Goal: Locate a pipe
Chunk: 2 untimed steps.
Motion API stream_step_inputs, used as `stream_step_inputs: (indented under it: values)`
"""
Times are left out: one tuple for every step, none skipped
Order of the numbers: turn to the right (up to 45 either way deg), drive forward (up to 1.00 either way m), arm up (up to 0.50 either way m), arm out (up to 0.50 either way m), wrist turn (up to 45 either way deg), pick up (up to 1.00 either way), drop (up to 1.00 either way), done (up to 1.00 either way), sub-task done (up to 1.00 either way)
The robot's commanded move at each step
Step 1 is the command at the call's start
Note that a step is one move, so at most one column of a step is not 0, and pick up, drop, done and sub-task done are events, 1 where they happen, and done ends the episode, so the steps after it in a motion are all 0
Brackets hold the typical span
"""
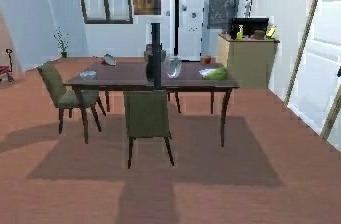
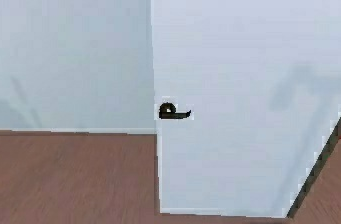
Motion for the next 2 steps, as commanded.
stream_step_inputs:
  values:
    - [0.0,0.35,0.00,0.00,0.0,0.00,0.00,0.00,0.00]
    - [-36.0,0.00,0.00,0.00,0.0,0.00,0.00,0.00,0.00]
